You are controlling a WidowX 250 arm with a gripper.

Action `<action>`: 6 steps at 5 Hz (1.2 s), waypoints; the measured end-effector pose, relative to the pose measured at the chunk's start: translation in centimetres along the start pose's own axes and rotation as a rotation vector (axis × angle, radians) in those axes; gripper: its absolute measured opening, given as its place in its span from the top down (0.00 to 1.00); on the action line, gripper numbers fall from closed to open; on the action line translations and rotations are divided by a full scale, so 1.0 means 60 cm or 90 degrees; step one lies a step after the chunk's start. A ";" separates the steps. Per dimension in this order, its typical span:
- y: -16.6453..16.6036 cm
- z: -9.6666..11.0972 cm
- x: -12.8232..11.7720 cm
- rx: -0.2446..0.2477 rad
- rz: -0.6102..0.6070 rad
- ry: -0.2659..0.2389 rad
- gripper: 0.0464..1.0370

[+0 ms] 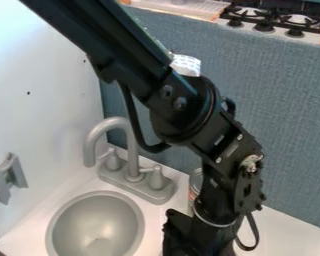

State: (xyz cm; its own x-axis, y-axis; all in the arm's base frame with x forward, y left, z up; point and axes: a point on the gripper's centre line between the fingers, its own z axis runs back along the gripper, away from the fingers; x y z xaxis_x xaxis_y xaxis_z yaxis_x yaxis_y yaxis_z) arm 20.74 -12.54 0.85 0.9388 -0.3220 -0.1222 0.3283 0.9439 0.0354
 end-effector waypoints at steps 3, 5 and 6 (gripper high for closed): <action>0.062 -0.030 -0.043 0.066 -0.019 0.073 0.04; 0.108 -0.045 -0.061 0.105 -0.007 0.049 0.04; 0.110 -0.052 -0.056 0.107 -0.003 0.038 0.04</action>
State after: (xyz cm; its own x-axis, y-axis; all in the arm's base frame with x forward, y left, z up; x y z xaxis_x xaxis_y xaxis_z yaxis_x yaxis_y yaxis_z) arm 19.44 -4.97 -1.61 0.9309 -0.3173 -0.1810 0.3506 0.9151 0.1990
